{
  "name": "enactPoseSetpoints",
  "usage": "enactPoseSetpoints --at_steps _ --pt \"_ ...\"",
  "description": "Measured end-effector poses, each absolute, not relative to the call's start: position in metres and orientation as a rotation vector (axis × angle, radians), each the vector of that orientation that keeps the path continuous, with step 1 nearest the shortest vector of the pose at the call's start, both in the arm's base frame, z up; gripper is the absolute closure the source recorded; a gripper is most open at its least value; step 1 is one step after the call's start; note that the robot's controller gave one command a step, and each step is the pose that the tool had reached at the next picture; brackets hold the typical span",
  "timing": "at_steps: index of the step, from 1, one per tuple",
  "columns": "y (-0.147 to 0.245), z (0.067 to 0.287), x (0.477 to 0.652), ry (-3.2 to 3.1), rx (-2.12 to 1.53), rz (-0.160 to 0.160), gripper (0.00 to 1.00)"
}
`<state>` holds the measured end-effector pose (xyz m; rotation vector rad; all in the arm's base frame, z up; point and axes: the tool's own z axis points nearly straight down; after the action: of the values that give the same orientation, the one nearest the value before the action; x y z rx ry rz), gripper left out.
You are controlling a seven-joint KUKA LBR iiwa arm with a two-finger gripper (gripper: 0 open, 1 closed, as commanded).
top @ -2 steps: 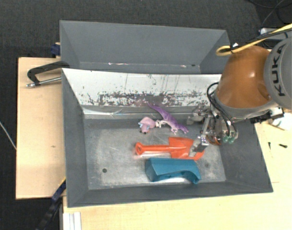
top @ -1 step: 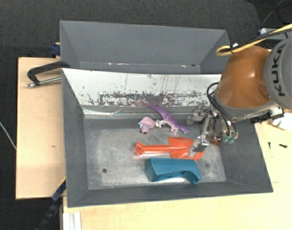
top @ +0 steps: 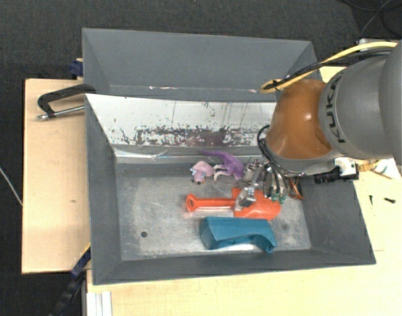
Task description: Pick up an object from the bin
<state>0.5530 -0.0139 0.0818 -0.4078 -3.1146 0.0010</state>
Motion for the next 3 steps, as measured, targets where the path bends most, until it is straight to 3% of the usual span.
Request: enactPoseSetpoints --at_steps 1,2,3 --pt "-0.014 0.082 0.553 -3.115 -0.407 0.001 1.0" --pt "-0.013 0.117 0.551 -3.115 -0.408 -0.002 1.0" --pt "0.003 0.176 0.55 -3.117 -0.398 -0.001 1.0"
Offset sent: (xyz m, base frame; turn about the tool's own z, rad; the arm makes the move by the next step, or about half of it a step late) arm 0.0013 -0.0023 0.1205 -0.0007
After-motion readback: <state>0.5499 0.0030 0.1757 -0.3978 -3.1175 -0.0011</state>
